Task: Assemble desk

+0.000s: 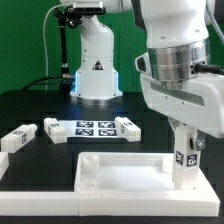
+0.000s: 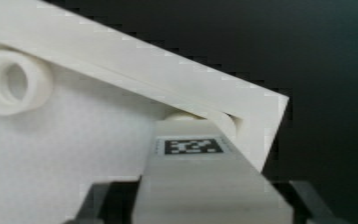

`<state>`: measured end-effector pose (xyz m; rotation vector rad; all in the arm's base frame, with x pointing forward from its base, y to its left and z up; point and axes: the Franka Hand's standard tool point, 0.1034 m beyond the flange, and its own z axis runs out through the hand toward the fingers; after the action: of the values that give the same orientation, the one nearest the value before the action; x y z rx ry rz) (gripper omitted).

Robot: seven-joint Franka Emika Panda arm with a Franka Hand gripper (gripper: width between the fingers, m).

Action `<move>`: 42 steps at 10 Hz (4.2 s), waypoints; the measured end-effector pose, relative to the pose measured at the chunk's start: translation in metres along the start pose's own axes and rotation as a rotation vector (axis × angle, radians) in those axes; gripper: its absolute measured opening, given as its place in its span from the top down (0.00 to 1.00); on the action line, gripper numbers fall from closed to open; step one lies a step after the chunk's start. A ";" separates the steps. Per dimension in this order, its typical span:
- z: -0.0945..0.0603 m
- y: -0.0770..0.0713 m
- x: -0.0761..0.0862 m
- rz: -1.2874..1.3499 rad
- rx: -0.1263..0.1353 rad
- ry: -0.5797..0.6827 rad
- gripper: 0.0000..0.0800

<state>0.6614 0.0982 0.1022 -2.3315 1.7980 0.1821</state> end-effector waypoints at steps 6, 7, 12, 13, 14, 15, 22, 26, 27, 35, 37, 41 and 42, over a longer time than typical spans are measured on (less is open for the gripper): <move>0.003 -0.014 -0.007 0.714 0.161 -0.020 0.63; 0.003 -0.015 -0.004 0.746 0.169 -0.021 0.63; 0.003 -0.014 -0.004 0.723 0.169 -0.020 0.26; 0.003 -0.014 -0.005 0.720 0.169 -0.020 0.26; 0.004 -0.014 -0.005 0.716 0.168 -0.019 0.20; 0.004 -0.014 -0.005 0.711 0.168 -0.019 0.19; -0.044 -0.024 -0.035 0.626 0.221 -0.040 0.19; -0.050 -0.026 -0.046 0.581 0.226 -0.045 0.19; -0.054 -0.021 -0.060 0.536 0.230 -0.045 0.19; -0.029 0.035 -0.074 -0.145 0.182 0.048 0.19; -0.011 0.086 -0.052 -0.386 0.136 0.077 0.19; 0.003 0.105 -0.050 -0.605 0.102 0.107 0.19; 0.003 0.105 -0.050 -0.656 0.099 0.110 0.19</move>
Offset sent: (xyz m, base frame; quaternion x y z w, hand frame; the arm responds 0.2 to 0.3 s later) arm 0.0001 0.0040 -0.0026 0.0709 0.0136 0.4129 0.9079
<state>0.5470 0.1202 0.1016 -2.7435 0.9604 -0.1310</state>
